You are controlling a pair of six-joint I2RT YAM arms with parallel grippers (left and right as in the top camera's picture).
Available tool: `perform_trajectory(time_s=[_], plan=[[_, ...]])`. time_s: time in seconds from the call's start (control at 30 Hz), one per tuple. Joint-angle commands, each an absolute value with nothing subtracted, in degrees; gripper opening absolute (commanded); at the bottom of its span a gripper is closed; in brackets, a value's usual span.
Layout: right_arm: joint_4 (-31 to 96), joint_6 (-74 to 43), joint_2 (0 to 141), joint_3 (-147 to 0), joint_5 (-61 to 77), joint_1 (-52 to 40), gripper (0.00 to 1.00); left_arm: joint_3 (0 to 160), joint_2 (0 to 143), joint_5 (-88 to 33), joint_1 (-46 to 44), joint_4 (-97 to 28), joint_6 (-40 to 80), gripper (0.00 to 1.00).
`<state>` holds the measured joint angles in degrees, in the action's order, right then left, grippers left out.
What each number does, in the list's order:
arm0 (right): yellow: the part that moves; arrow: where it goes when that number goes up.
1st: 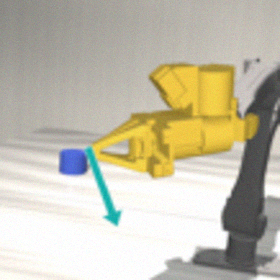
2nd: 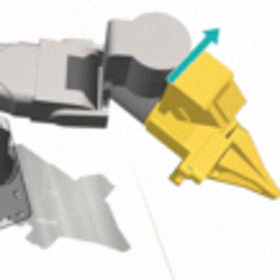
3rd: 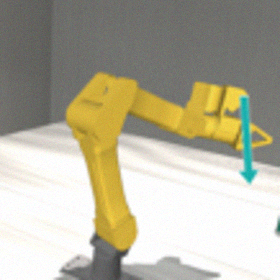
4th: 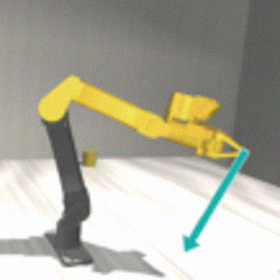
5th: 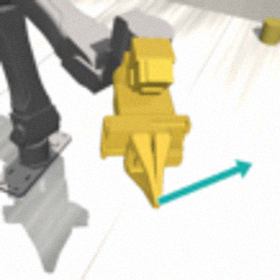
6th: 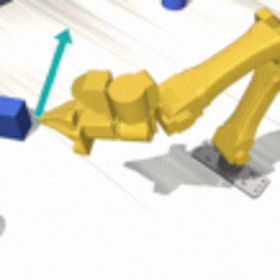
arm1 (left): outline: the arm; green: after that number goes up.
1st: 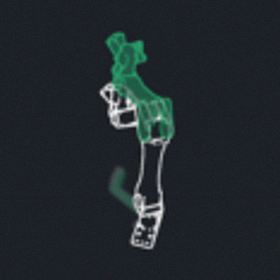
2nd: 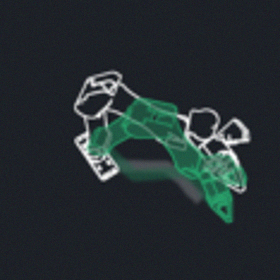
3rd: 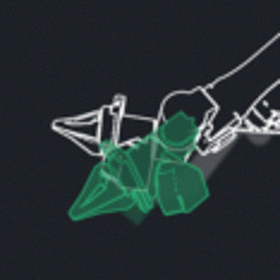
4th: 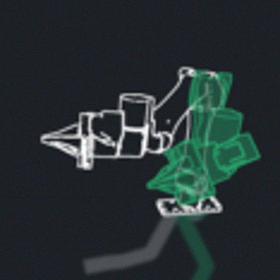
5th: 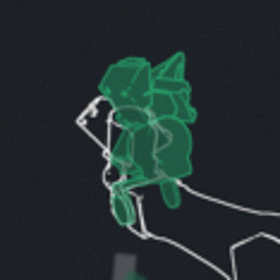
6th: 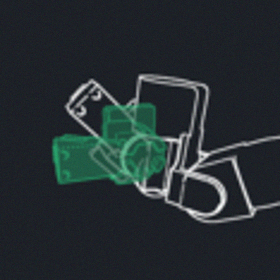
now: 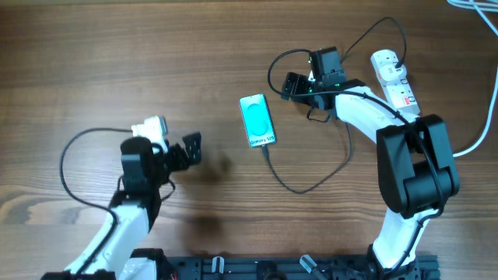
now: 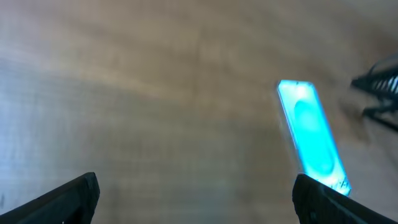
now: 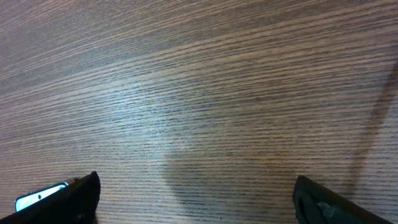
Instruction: Plug charger to phone and switch on socket
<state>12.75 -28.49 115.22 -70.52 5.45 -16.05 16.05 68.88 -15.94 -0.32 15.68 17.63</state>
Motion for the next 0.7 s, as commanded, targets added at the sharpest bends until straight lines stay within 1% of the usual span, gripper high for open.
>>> perform_trajectory(time_s=[0.0,0.13,0.3,0.43,0.63,0.67], plan=[[12.8,-29.1,116.7,-69.8,4.5,-16.1,1.00,10.1,63.5,-16.4,-0.5,16.1,16.7,1.00],[12.8,-29.1,116.7,-69.8,4.5,-16.1,1.00,4.1,57.3,-16.4,-0.5,16.1,16.7,1.00],[12.8,-29.1,116.7,-69.8,4.5,-16.1,1.00,0.3,51.2,-16.4,-0.5,15.6,16.7,1.00],[12.6,-29.1,116.7,-69.8,4.5,-16.1,1.00,0.3,41.1,-15.1,-0.5,7.7,16.5,1.00],[12.7,-29.1,116.7,-69.8,4.5,-16.1,1.00,0.3,29.2,-14.9,-0.5,-3.2,10.7,1.00],[12.7,-29.1,116.7,-69.8,4.4,-16.1,1.00,0.3,27.0,-14.7,-0.5,-3.2,9.6,1.00]])
